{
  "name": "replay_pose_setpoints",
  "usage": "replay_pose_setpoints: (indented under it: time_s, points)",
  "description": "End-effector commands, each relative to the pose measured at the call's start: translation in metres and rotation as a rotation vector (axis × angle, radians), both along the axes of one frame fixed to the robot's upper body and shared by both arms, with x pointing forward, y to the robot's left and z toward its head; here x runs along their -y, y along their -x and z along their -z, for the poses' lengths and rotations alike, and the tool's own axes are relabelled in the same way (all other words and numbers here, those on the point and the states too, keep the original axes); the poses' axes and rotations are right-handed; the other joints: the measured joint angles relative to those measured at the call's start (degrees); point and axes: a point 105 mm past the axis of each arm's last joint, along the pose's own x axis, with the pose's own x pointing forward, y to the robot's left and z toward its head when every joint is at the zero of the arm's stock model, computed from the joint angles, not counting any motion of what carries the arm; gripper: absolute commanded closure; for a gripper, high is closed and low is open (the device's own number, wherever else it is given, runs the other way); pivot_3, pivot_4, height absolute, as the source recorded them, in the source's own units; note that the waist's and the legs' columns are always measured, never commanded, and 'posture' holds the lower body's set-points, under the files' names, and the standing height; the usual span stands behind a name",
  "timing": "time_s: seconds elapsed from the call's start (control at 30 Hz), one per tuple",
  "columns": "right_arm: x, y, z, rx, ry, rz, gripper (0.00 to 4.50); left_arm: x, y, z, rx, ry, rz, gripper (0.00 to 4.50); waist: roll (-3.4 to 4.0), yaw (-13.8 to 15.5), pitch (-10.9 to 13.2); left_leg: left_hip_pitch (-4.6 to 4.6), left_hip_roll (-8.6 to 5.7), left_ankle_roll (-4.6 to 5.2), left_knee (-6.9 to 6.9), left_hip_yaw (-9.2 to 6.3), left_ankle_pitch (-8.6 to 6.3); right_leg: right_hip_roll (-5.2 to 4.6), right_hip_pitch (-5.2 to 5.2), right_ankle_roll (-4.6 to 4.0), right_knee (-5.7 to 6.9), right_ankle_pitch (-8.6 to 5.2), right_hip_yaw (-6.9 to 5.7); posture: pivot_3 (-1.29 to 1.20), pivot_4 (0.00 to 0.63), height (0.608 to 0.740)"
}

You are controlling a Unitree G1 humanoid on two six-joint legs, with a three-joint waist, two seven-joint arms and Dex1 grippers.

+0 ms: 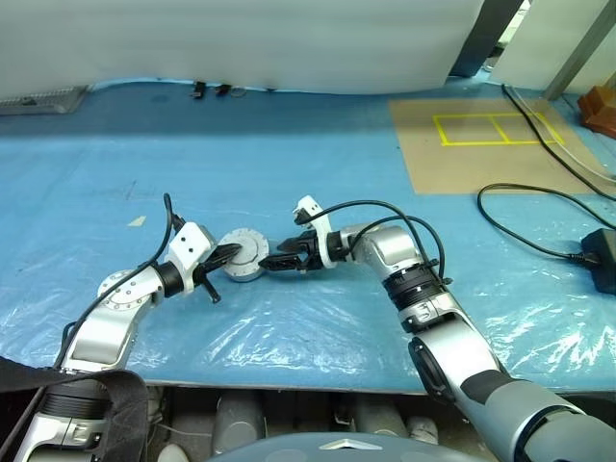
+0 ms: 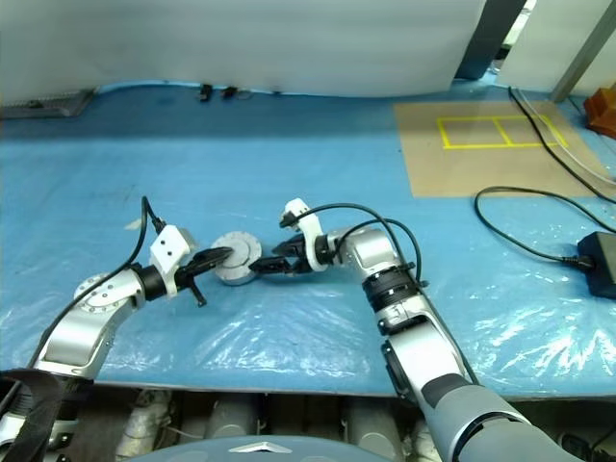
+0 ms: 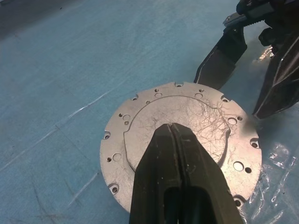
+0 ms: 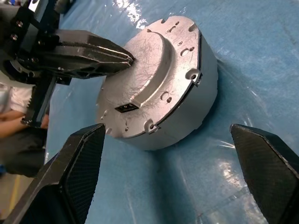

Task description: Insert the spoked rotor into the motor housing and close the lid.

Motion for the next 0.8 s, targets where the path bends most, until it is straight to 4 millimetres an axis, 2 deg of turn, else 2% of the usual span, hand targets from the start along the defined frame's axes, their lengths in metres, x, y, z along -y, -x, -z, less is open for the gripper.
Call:
replay_pose_setpoints:
  time_s: [0.03,0.27,0.43,0.57,0.8]
  points:
    - [-0.011,0.009,0.000,-0.149,-0.059,0.032,0.03,-0.003,0.006,0.021,-0.083,-0.019,-0.010,4.50,0.00,-0.03,0.00,0.01,0.00,-0.01,-0.02,0.00,0.01,0.00,0.00,0.00,0.00,0.00,0.00,0.00,0.150,0.740]
    - [-0.028,0.015,-0.025,-0.402,-0.246,0.073,0.03,-0.003,0.006,0.021,-0.080,-0.018,-0.015,4.50,0.00,0.03,0.00,0.07,-0.01,-0.04,-0.05,-0.01,0.02,0.00,-0.03,0.00,-0.03,0.00,0.00,0.00,0.150,0.740]
    - [-0.027,-0.001,-0.030,-0.464,-0.326,0.188,0.03,-0.005,0.007,0.020,-0.078,-0.013,-0.022,4.50,0.01,-0.12,0.01,0.04,0.00,-0.05,-0.10,0.01,0.02,0.01,-0.15,-0.01,-0.01,0.00,0.00,0.00,0.150,0.740]
    - [-0.025,-0.003,-0.029,-0.489,-0.334,0.201,0.95,-0.006,0.007,0.020,-0.077,-0.013,-0.029,4.50,0.01,-0.03,0.01,-0.03,-0.01,-0.06,-0.10,0.02,0.03,0.01,-0.20,-0.01,-0.02,0.00,0.00,0.00,0.150,0.740]
    - [-0.026,0.000,-0.026,-0.498,-0.330,0.194,3.29,-0.005,0.007,0.020,-0.075,-0.007,-0.033,4.50,0.01,0.04,0.01,-0.29,-0.02,-0.07,-0.11,0.10,0.04,0.01,-0.49,-0.01,0.03,0.00,-0.01,0.00,0.150,0.740]
